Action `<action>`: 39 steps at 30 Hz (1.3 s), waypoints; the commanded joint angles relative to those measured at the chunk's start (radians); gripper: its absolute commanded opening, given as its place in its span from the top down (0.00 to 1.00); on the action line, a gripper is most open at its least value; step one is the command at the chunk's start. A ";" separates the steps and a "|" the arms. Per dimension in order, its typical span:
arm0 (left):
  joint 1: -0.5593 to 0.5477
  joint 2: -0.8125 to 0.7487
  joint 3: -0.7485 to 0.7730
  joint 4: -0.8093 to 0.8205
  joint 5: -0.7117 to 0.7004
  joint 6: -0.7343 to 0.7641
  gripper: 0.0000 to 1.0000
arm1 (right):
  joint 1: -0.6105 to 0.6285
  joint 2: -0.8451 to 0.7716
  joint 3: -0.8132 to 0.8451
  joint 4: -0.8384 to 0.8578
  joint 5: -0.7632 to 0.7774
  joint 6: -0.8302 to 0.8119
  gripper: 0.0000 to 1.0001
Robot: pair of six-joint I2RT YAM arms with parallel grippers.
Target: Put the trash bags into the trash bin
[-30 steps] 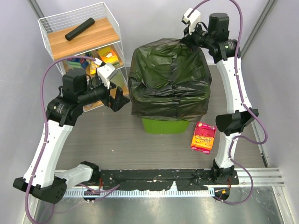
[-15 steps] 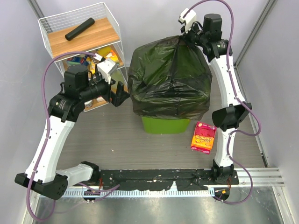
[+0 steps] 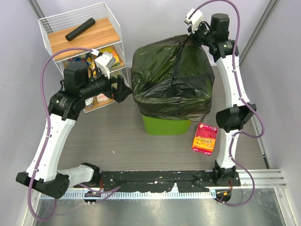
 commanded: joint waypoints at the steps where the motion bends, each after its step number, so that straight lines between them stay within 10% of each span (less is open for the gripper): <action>1: 0.001 0.020 0.082 0.084 0.060 -0.120 0.00 | -0.038 -0.062 -0.011 -0.049 0.010 -0.047 0.99; 21: -0.060 0.202 0.188 0.094 0.011 -0.258 0.04 | -0.046 -0.121 -0.084 -0.107 -0.006 -0.064 0.99; 39: -0.176 0.394 0.411 -0.155 -0.150 -0.071 0.55 | -0.046 -0.151 -0.105 -0.158 0.016 -0.083 0.99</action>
